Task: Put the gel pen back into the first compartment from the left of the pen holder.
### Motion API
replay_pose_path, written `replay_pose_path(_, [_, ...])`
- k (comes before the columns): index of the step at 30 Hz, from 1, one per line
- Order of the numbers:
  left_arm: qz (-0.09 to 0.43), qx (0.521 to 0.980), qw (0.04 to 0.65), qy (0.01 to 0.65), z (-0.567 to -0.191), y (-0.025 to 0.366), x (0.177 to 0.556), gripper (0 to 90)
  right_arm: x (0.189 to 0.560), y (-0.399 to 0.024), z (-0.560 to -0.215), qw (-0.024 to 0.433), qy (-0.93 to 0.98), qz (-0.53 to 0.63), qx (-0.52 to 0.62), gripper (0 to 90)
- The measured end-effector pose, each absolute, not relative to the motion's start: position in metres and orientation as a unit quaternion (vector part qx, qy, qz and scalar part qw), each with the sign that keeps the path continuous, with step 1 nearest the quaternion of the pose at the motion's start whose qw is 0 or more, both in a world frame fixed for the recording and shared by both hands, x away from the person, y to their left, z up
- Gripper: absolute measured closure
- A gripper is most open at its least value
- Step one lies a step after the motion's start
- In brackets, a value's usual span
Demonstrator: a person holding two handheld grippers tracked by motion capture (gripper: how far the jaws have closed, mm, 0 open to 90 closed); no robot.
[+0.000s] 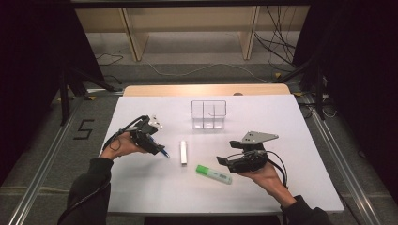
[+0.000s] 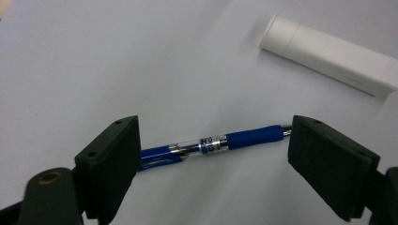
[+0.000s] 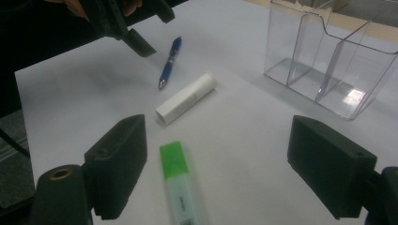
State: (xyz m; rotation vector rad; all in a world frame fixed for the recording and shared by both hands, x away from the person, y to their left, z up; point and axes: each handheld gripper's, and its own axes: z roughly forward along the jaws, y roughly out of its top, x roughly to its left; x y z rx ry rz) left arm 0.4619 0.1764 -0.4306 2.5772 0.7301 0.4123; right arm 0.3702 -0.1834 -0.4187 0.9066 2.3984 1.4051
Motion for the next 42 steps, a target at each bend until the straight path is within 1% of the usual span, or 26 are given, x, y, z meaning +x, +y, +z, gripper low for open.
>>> replay_pose_path(10, [0.138, 0.945, 0.184, 0.232, -0.430, 0.174, 0.472, 19.4, 0.371, -0.183, -0.420, 0.109, 0.816, 0.477, 0.308, 21.3])
replay_pose_path(20, [0.126, 0.953, 0.160, 0.224, -0.440, 0.172, 0.482, 20.9, 0.370, -0.182, -0.420, 0.107, 0.817, 0.475, 0.308, 21.4])
replay_pose_path(27, [0.121, 0.959, 0.150, 0.209, -0.441, 0.173, 0.486, 21.7, 0.371, -0.182, -0.421, 0.106, 0.818, 0.475, 0.307, 21.4])
replay_pose_path(36, [0.109, 0.962, 0.147, 0.205, -0.449, 0.172, 0.489, 22.5, 0.371, -0.182, -0.422, 0.103, 0.819, 0.472, 0.308, 21.5])
replay_pose_path(42, [0.104, 0.967, 0.134, 0.189, -0.455, 0.169, 0.490, 23.6, 0.371, -0.180, -0.423, 0.101, 0.822, 0.469, 0.307, 21.5])
